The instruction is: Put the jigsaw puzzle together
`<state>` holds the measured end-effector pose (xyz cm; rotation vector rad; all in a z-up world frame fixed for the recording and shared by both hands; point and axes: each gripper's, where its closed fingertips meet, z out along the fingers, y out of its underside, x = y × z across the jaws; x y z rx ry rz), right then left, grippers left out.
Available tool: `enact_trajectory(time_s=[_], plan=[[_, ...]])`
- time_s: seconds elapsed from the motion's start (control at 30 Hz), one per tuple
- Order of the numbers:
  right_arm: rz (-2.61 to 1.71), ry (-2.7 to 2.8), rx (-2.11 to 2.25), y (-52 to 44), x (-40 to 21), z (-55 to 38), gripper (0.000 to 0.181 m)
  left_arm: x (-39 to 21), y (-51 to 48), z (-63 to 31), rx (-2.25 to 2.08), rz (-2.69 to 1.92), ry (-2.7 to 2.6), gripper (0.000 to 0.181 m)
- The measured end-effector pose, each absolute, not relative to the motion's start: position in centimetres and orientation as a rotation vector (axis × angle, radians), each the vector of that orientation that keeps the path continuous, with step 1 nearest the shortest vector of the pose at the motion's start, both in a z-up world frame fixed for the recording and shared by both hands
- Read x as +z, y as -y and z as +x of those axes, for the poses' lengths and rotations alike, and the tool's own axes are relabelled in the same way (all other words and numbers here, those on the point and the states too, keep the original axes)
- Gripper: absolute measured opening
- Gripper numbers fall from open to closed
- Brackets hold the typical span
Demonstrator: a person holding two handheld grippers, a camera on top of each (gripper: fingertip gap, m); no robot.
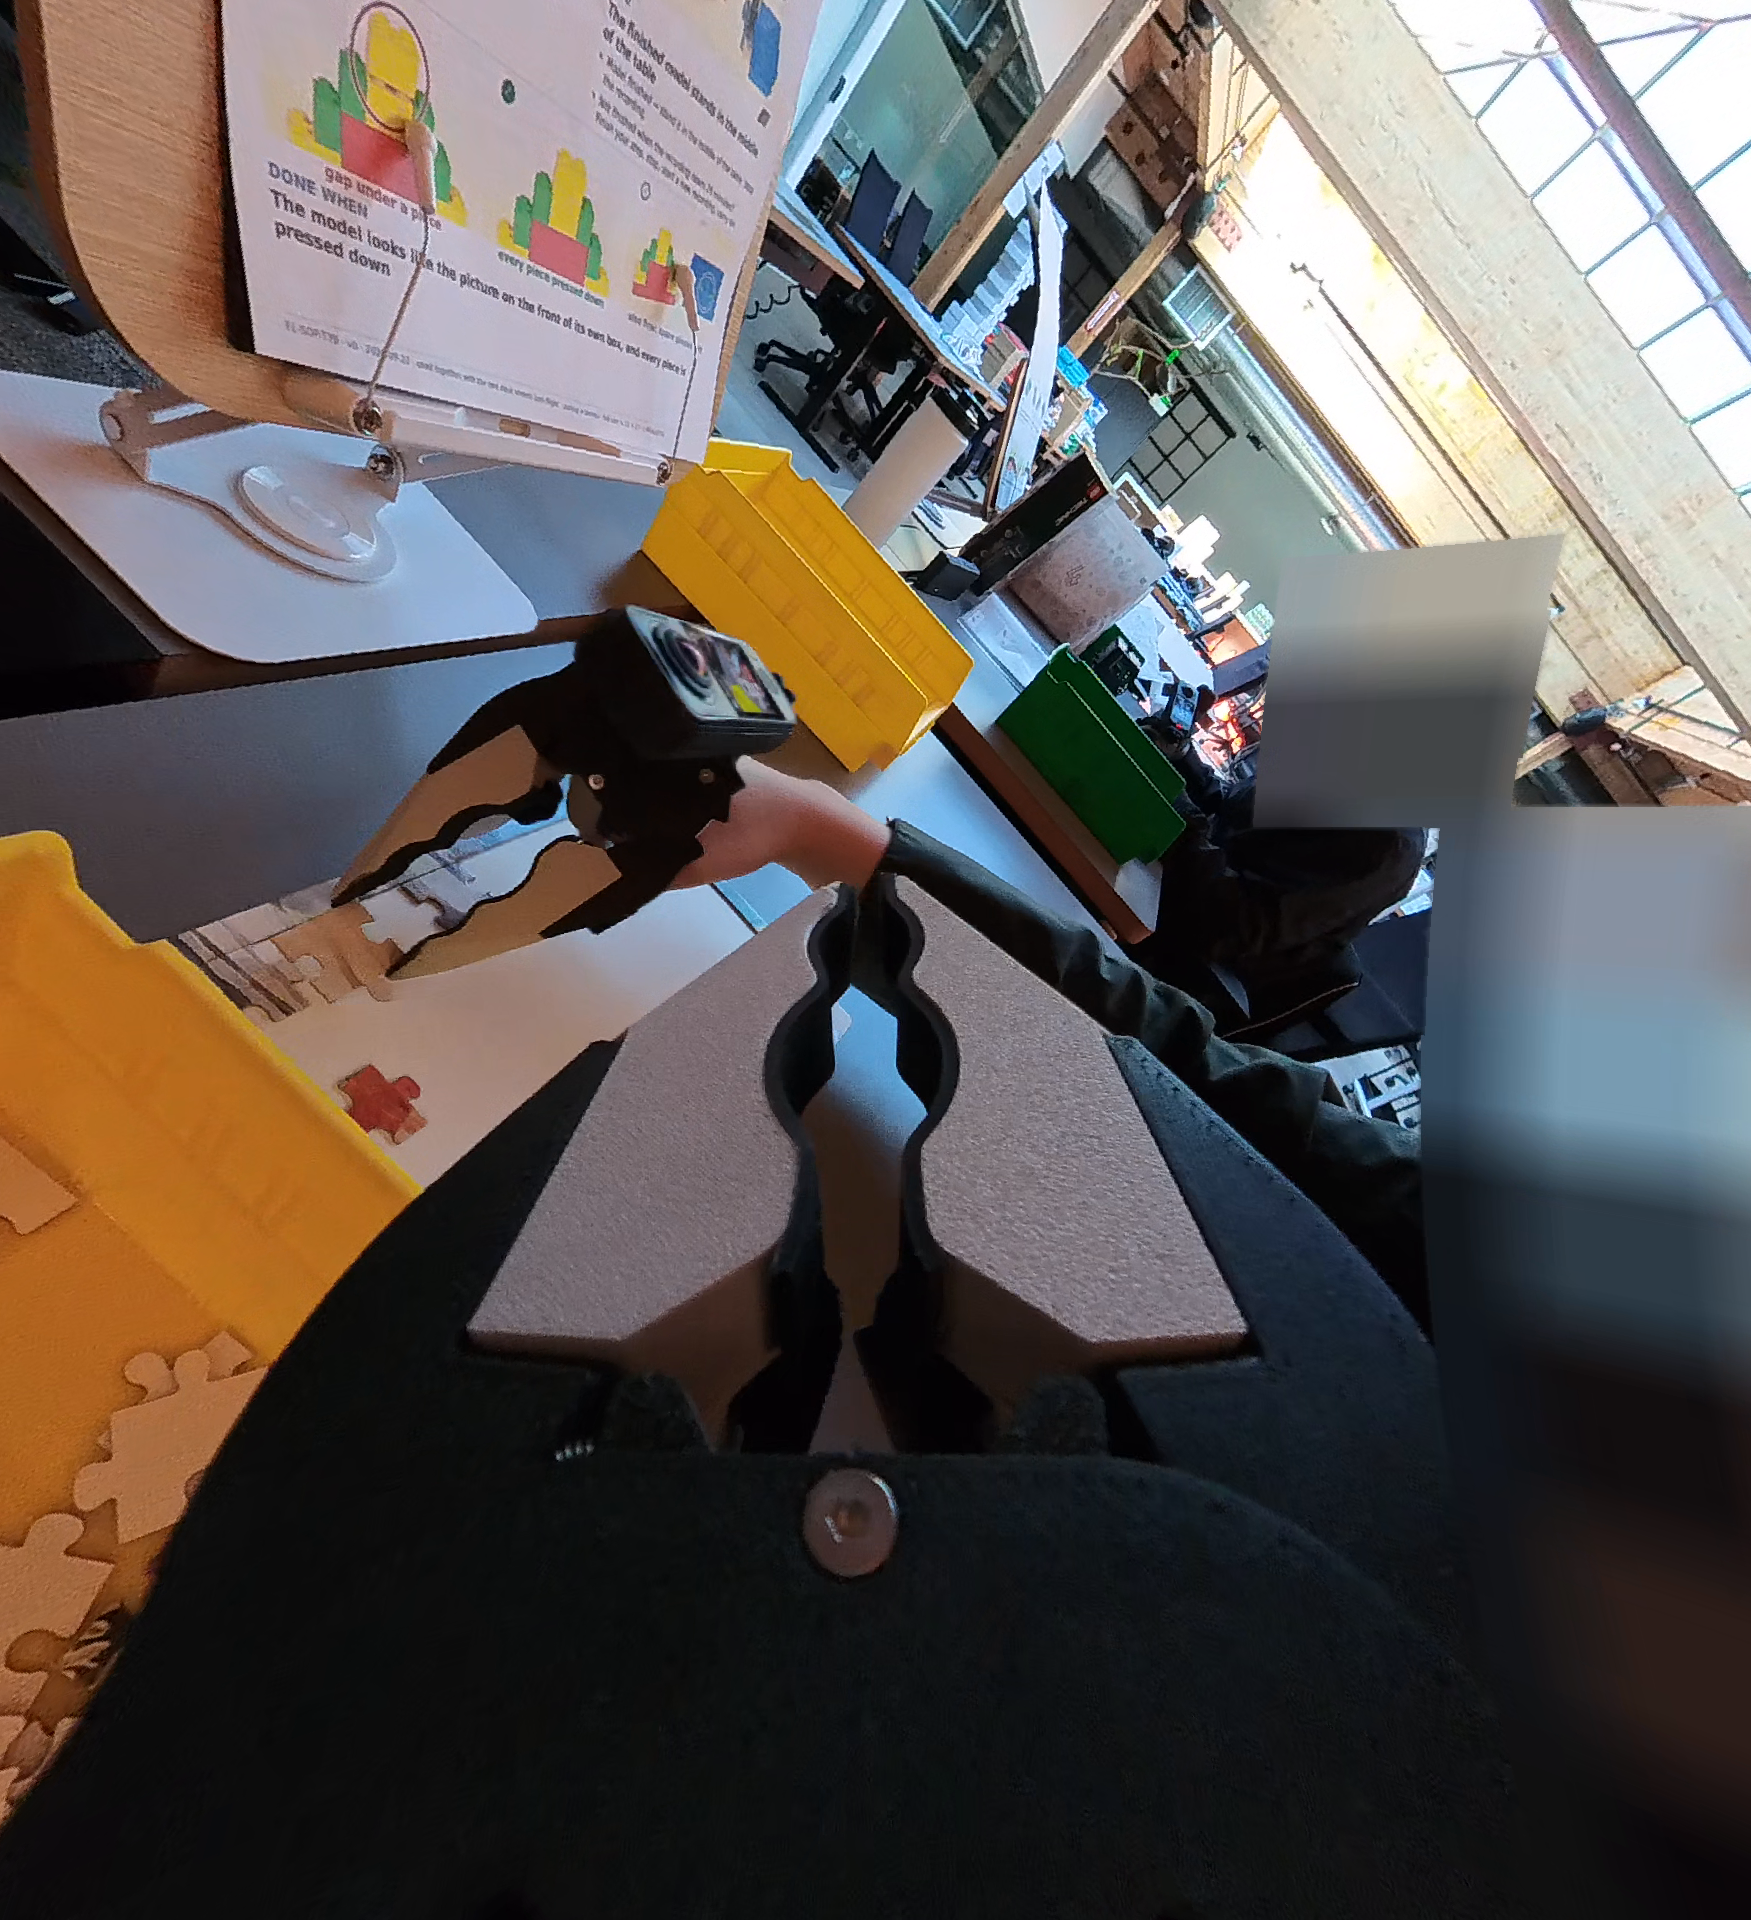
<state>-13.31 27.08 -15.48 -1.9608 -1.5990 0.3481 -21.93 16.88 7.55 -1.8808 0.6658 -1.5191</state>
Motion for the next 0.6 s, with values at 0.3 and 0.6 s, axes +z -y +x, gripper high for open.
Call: enact_trajectory(time_s=[0.3, 0.6], plan=[[-1.985, 1.593, 0.32, -27.9, -15.7, -13.4, 0.04, 7.4, -16.8, -22.3, -1.517, -1.892, -0.669, 0.002], [-1.961, 1.526, 0.478, -27.8, -15.0, -14.8, 0.035, 7.1, -17.1, -22.3, -1.53, -1.903, -0.654, 0.002]])
